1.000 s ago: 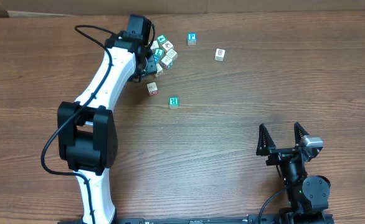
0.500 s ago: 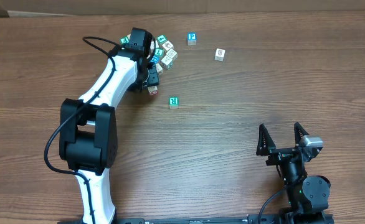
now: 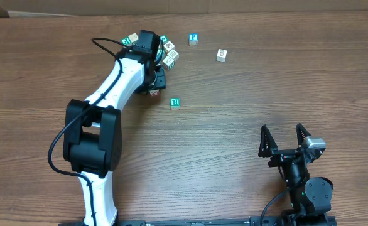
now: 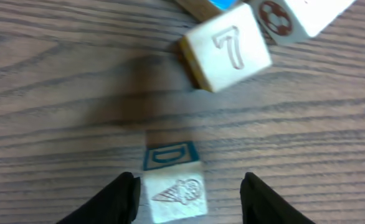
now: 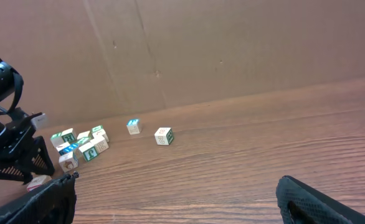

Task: Form a horizontal line

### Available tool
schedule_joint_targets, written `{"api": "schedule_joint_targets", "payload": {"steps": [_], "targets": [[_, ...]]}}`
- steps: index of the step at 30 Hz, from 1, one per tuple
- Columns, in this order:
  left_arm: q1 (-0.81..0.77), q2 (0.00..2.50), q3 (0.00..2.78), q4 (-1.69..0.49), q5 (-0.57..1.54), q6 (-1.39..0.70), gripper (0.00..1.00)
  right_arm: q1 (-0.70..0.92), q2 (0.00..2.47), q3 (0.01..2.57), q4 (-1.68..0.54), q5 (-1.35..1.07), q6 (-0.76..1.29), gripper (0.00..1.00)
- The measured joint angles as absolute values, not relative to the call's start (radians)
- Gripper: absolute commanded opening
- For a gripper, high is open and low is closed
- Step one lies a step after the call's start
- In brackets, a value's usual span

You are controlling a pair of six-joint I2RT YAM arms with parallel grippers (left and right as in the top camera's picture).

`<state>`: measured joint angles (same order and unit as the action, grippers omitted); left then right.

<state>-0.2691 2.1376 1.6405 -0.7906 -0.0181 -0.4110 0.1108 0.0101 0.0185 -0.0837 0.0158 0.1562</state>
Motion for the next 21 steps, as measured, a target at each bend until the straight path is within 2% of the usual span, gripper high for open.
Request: {"api": "schedule_joint_targets", "payload": {"steps": [13, 21], "targets": [[-0.275, 2.138, 1.625, -0.786, -0.039, -0.411, 0.49, 0.111, 0.010, 0.019, -0.084, 0.015, 0.157, 1.00], [-0.275, 2.138, 1.547, -0.704, -0.041, -0.411, 0.43, 0.111, 0.010, 0.019, -0.084, 0.015, 0.156, 1.00]]}}
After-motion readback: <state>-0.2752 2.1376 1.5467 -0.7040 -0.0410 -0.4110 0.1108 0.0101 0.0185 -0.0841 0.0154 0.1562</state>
